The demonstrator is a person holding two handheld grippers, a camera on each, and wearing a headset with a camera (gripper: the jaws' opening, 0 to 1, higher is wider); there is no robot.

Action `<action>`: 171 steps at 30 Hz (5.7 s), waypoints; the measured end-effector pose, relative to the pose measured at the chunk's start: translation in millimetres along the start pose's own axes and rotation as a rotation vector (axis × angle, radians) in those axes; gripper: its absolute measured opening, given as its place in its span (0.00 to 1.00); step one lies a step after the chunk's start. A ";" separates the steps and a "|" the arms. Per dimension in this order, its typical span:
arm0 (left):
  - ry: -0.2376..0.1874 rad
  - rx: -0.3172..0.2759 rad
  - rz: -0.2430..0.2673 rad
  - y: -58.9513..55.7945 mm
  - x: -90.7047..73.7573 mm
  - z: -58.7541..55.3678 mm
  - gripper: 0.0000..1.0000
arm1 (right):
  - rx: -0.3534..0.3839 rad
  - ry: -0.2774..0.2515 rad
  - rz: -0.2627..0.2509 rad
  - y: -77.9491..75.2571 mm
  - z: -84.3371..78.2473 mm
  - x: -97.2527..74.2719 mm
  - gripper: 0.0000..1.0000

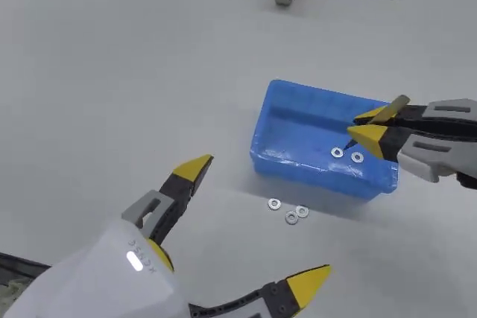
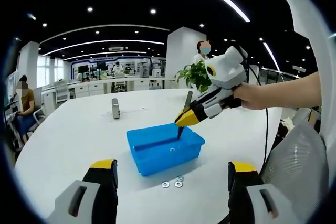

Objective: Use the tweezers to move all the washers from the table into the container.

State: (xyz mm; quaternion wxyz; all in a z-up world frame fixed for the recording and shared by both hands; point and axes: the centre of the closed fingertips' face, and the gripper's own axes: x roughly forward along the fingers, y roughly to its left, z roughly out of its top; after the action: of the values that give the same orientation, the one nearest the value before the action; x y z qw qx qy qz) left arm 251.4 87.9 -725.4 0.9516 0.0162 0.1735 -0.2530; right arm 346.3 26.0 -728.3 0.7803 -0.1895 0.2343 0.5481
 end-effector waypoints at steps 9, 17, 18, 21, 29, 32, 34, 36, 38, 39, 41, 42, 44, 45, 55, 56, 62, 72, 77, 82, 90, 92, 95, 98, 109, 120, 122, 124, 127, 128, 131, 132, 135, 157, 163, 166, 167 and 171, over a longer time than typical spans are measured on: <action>0.018 0.001 -0.013 -2.4 0.9 -3.7 0.87 | -0.071 0.000 0.097 40.5 3.9 -19.5 0.03; 0.052 -0.004 -0.010 -1.5 1.5 -10.6 0.86 | -0.110 0.001 0.237 70.3 -6.0 7.2 0.03; 0.052 -0.005 -0.009 -1.2 1.3 -10.8 0.86 | -0.124 0.002 0.251 71.6 -7.8 10.2 0.03; 0.051 -0.014 -0.011 -1.2 1.2 -11.1 0.86 | -0.163 0.025 0.324 77.6 -14.4 18.6 0.03; 0.051 -0.007 -0.018 -3.0 1.4 -10.8 0.85 | -0.239 0.073 0.397 82.5 -25.4 34.5 0.03; 0.049 -0.010 -0.014 -2.0 0.9 -10.5 0.85 | -0.245 0.092 0.413 83.8 -30.7 38.5 0.03; 0.051 -0.010 -0.015 -2.3 0.8 -10.6 0.85 | -0.247 0.096 0.423 85.4 -32.6 39.5 0.03; 0.051 -0.008 -0.016 -2.6 0.7 -10.6 0.84 | -0.247 0.102 0.425 86.0 -34.4 40.5 0.03; 0.051 -0.011 -0.018 -2.9 0.6 -10.6 0.84 | -0.250 0.109 0.427 86.1 -36.4 40.8 0.03; 0.052 -0.011 -0.018 -3.1 0.6 -10.8 0.84 | -0.249 0.109 0.428 86.5 -36.7 40.5 0.03; 0.057 -0.010 -0.021 -3.7 0.7 -11.7 0.84 | -0.241 0.105 0.427 86.7 -36.3 40.1 0.03; 0.058 -0.009 -0.022 -3.9 0.7 -11.8 0.84 | -0.241 0.104 0.426 86.7 -36.2 40.0 0.03; 0.057 -0.011 -0.023 -4.1 0.7 -11.5 0.84 | -0.245 0.103 0.428 88.2 -36.0 40.0 0.03; 0.057 -0.011 -0.023 -4.1 0.7 -11.6 0.84 | -0.249 0.100 0.429 88.8 -35.6 40.2 0.03; 0.058 -0.009 -0.028 -4.9 0.9 -11.3 0.84 | -0.252 0.098 0.396 87.0 -36.4 28.6 0.03; 0.057 -0.009 -0.029 -5.0 1.0 -11.1 0.84 | -0.251 0.097 0.390 86.2 -35.4 26.0 0.03; 0.056 -0.007 -0.035 -6.1 1.3 -11.0 0.83 | -0.189 0.041 0.353 81.0 -15.0 6.6 0.03; 0.058 -0.003 -0.036 -6.1 1.7 -11.2 0.82 | -0.044 -0.062 0.292 63.9 11.6 -5.2 0.03; 0.061 0.001 -0.039 -6.5 2.2 -11.7 0.82 | 0.044 -0.093 0.263 51.4 17.2 0.0 0.03; 0.059 -0.004 -0.037 -5.8 2.2 -11.7 0.82 | 0.158 -0.129 0.189 29.4 25.3 6.6 0.03; 0.067 0.001 -0.045 -7.0 2.8 -13.0 0.81 | 0.190 -0.056 0.073 -2.9 6.6 32.6 0.03; 0.071 0.005 -0.046 -7.3 2.8 -13.3 0.81 | 0.201 -0.039 0.065 -5.9 1.8 39.4 0.03; 0.069 0.002 -0.042 -6.4 2.5 -13.1 0.80 | 0.216 -0.028 0.064 -7.9 -2.2 45.7 0.03; 0.069 0.000 -0.042 -6.5 2.5 -13.2 0.80 | 0.234 -0.016 0.055 -10.0 -6.4 50.1 0.03; 0.073 0.006 -0.052 -8.4 3.0 -14.0 0.80 | 0.282 0.009 0.026 -19.1 -17.3 58.8 0.03; 0.074 0.006 -0.048 -7.6 3.0 -14.3 0.79 | 0.255 0.029 0.020 -17.9 -18.6 61.3 0.03; 0.074 0.003 -0.047 -7.3 2.9 -14.4 0.79 | 0.224 0.039 0.014 -17.1 -19.0 61.3 0.03; 0.070 -0.001 -0.048 -7.5 2.9 -13.9 0.79 | 0.226 0.038 0.018 -18.1 -18.8 61.0 0.04; 0.070 0.000 -0.049 -7.4 2.8 -14.0 0.79 | 0.216 0.029 0.015 -18.8 -17.0 59.0 0.04; 0.070 0.001 -0.048 -7.4 2.8 -14.0 0.79 | 0.216 0.025 0.014 -18.4 -15.5 57.7 0.04; 0.068 0.001 -0.047 -7.2 2.7 -13.7 0.79 | 0.214 -0.009 0.004 -17.5 -5.4 50.1 0.04; 0.069 0.001 -0.048 -7.4 2.7 -14.0 0.79 | 0.213 -0.018 0.003 -16.9 -2.4 47.7 0.04; 0.068 0.006 -0.050 -7.9 2.7 -13.7 0.79 | 0.210 -0.056 -0.004 -14.1 8.4 38.2 0.04; 0.071 0.017 -0.064 -10.8 3.0 -13.5 0.78 | 0.237 -0.042 0.131 67.9 -6.7 34.0 0.03; 0.072 0.014 -0.058 -9.4 2.4 -14.0 0.77 | 0.214 0.010 0.168 77.6 -20.5 43.6 0.03; 0.071 0.014 -0.057 -9.3 2.4 -13.7 0.77 | 0.208 0.026 0.184 80.5 -24.8 47.7 0.03; 0.072 0.014 -0.058 -9.5 2.4 -14.0 0.77 | 0.205 0.030 0.187 81.3 -25.6 48.6 0.03; 0.074 0.015 -0.061 -10.0 2.5 -14.2 0.76 | 0.157 0.066 0.191 84.6 -31.2 50.7 0.03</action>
State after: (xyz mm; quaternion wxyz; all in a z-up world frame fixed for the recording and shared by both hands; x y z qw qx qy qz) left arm 243.9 79.6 -739.1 0.9362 0.0275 0.2072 -0.2826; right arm 276.2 75.3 -786.2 0.7288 -0.1224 0.3190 0.5934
